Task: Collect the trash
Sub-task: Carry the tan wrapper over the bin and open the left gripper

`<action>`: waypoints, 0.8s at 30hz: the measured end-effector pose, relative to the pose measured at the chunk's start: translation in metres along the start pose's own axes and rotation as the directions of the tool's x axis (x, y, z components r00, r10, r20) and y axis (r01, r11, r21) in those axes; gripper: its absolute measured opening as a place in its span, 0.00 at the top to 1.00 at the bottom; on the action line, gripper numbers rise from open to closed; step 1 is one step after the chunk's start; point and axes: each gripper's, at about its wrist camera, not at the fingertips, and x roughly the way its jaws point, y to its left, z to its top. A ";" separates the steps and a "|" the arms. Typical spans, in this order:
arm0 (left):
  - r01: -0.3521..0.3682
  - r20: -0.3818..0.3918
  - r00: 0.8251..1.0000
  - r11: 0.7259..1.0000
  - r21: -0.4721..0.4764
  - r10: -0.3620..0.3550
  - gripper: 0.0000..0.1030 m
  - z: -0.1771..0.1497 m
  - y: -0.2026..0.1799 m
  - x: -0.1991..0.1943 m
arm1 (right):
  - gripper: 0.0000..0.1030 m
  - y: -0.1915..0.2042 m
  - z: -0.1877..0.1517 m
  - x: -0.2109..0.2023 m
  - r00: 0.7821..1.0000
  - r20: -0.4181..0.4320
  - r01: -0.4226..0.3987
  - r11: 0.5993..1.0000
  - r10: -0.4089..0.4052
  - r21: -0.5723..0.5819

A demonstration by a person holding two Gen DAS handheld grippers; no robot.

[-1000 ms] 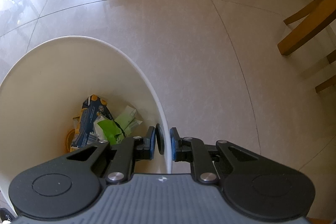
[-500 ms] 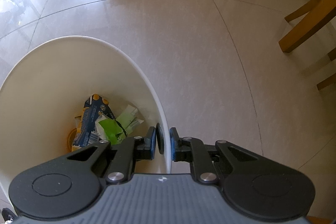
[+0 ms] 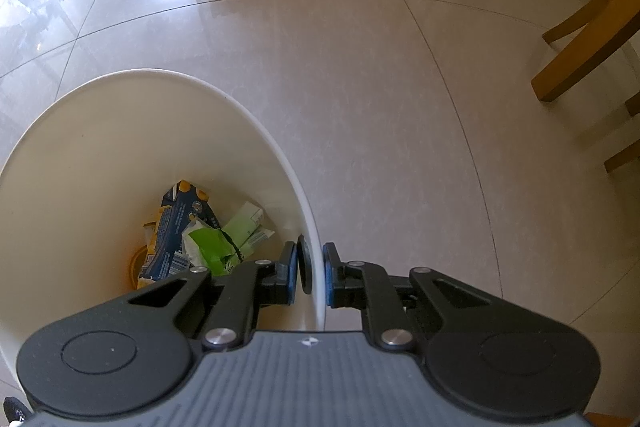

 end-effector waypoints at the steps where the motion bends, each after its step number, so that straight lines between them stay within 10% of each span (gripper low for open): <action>1: -0.002 0.007 1.000 1.000 0.008 0.001 0.20 -0.002 -0.007 0.001 | 0.85 0.000 0.000 0.000 1.000 -0.001 0.000 1.000 0.000 -0.003; 11: 0.009 -0.021 1.000 0.998 0.065 -0.008 0.11 -0.025 -0.043 -0.006 | 0.85 -0.002 0.000 -0.001 1.000 -0.001 -0.007 1.000 0.007 0.002; 24: -0.061 0.064 0.996 0.997 -0.049 0.064 0.07 -0.087 0.029 -0.030 | 0.85 0.001 -0.001 0.000 1.000 0.003 0.005 1.000 -0.005 -0.013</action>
